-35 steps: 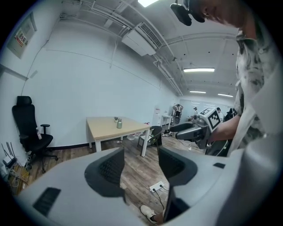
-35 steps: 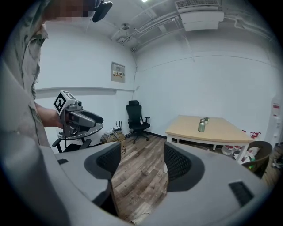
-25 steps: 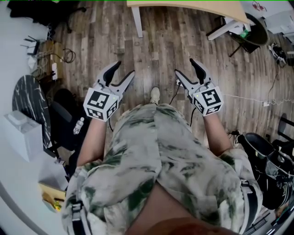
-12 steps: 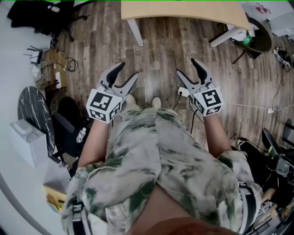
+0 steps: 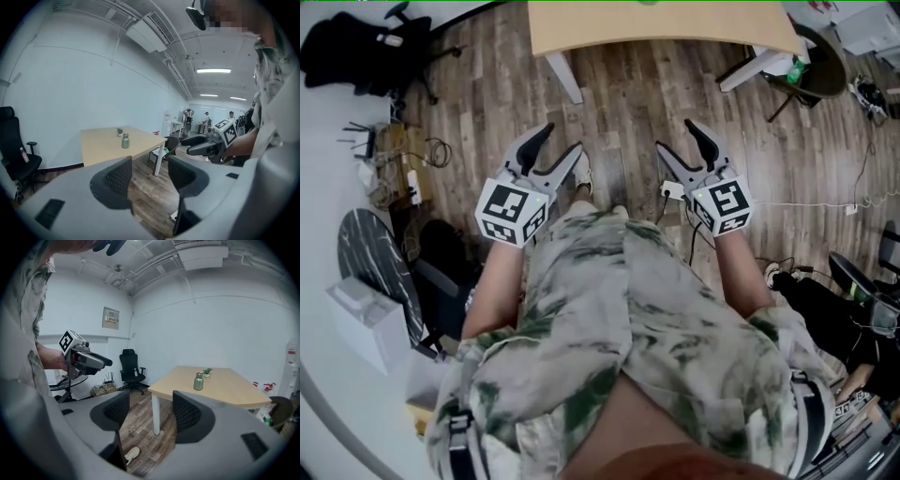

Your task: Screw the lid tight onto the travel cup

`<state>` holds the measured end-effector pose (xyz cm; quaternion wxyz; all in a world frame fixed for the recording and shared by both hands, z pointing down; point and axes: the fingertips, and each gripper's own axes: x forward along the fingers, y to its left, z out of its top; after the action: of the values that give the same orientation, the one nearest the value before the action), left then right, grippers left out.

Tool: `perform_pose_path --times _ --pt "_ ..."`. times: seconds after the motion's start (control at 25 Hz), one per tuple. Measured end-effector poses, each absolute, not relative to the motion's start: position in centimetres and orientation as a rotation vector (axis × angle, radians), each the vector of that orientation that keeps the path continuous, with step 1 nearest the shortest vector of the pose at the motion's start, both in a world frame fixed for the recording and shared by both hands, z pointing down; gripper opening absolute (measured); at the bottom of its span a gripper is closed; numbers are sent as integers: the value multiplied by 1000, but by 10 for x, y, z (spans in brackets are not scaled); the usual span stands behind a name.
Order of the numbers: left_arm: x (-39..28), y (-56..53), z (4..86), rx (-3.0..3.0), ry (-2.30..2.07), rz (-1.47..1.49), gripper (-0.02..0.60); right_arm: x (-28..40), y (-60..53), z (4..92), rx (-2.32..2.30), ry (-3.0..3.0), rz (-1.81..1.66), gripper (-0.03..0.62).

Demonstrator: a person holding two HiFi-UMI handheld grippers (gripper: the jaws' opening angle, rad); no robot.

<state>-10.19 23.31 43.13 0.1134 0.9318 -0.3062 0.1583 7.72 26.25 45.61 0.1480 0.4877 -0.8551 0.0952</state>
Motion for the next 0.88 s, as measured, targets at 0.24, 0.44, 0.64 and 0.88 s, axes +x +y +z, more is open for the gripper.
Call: perform_pose_path --times 0.24,0.44,0.64,0.88 --pt "-91 172 426 2792 -833 440 251 82 216 460 1450 -2404 284 299" --pt "-100 119 422 2811 -778 435 250 70 157 453 1495 -2377 257 299" --pt "-102 66 421 2837 -706 440 251 65 106 448 1547 -2345 253 299" --pt "-99 13 424 2868 -606 446 250 64 52 454 1607 -2286 271 301"
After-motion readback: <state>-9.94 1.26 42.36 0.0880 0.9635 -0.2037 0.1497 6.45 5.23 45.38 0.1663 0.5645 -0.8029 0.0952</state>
